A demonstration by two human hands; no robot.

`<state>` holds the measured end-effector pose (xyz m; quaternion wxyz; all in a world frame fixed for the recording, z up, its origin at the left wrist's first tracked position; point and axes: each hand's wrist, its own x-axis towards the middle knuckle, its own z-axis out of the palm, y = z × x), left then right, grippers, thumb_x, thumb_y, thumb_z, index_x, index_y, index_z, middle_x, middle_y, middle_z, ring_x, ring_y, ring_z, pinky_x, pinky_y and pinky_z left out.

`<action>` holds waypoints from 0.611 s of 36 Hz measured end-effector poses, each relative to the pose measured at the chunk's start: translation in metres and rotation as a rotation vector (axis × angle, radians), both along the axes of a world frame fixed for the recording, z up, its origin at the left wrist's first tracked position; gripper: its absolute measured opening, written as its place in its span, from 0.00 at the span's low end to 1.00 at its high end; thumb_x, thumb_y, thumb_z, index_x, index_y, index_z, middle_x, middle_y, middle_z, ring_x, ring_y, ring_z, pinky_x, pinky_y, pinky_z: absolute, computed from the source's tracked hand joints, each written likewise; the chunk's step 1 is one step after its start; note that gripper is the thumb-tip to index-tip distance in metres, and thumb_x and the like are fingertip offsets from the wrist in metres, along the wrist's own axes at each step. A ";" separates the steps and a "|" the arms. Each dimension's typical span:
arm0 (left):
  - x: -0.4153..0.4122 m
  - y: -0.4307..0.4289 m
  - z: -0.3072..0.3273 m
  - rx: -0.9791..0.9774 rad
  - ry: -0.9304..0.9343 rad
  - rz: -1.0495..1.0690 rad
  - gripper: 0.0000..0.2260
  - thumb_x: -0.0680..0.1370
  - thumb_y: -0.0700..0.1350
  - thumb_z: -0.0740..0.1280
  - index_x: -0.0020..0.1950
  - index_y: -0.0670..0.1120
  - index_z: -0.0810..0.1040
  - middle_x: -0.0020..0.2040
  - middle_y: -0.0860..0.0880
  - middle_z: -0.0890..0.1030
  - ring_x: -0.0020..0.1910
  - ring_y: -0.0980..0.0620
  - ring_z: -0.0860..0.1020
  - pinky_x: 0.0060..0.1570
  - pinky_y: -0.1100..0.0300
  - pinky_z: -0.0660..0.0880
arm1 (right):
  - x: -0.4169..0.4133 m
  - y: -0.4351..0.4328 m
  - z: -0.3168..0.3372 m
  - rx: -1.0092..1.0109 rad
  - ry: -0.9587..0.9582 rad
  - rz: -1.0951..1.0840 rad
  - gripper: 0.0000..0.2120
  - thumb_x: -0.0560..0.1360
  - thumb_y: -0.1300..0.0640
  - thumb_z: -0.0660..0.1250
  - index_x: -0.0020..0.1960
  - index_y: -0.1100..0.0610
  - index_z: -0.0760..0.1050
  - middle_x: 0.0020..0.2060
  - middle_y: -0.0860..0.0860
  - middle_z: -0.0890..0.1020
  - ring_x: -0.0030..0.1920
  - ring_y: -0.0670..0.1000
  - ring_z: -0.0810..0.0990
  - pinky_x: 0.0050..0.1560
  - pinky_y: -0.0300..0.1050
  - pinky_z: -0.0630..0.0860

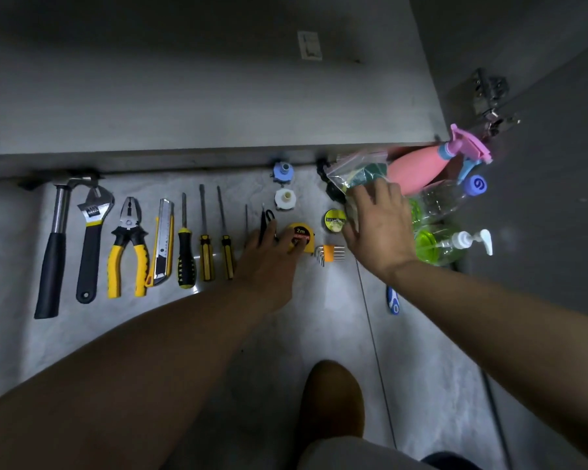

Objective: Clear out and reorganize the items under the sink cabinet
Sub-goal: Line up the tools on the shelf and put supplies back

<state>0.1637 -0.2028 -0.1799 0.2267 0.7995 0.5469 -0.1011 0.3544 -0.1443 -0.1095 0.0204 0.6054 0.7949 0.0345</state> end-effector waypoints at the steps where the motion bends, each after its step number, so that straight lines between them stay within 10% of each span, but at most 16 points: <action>1: 0.000 0.001 0.000 -0.003 0.002 -0.005 0.40 0.77 0.49 0.67 0.83 0.52 0.48 0.83 0.47 0.48 0.81 0.36 0.45 0.78 0.40 0.50 | 0.002 0.006 0.002 -0.036 -0.039 -0.034 0.24 0.70 0.51 0.69 0.65 0.54 0.70 0.62 0.57 0.70 0.63 0.61 0.68 0.57 0.57 0.71; 6: 0.000 0.003 0.001 -0.017 0.018 -0.011 0.42 0.75 0.50 0.68 0.83 0.52 0.48 0.83 0.47 0.48 0.81 0.36 0.45 0.78 0.39 0.49 | 0.009 0.025 -0.003 -0.330 -0.025 -0.253 0.31 0.76 0.56 0.64 0.78 0.48 0.60 0.78 0.56 0.56 0.74 0.64 0.59 0.69 0.63 0.68; 22: 0.000 0.005 -0.006 -0.016 0.006 -0.023 0.42 0.76 0.53 0.69 0.83 0.52 0.47 0.83 0.47 0.48 0.81 0.35 0.45 0.77 0.38 0.46 | 0.010 0.063 -0.011 -0.348 -0.085 -0.536 0.33 0.78 0.51 0.64 0.78 0.58 0.55 0.70 0.59 0.60 0.68 0.64 0.62 0.64 0.61 0.71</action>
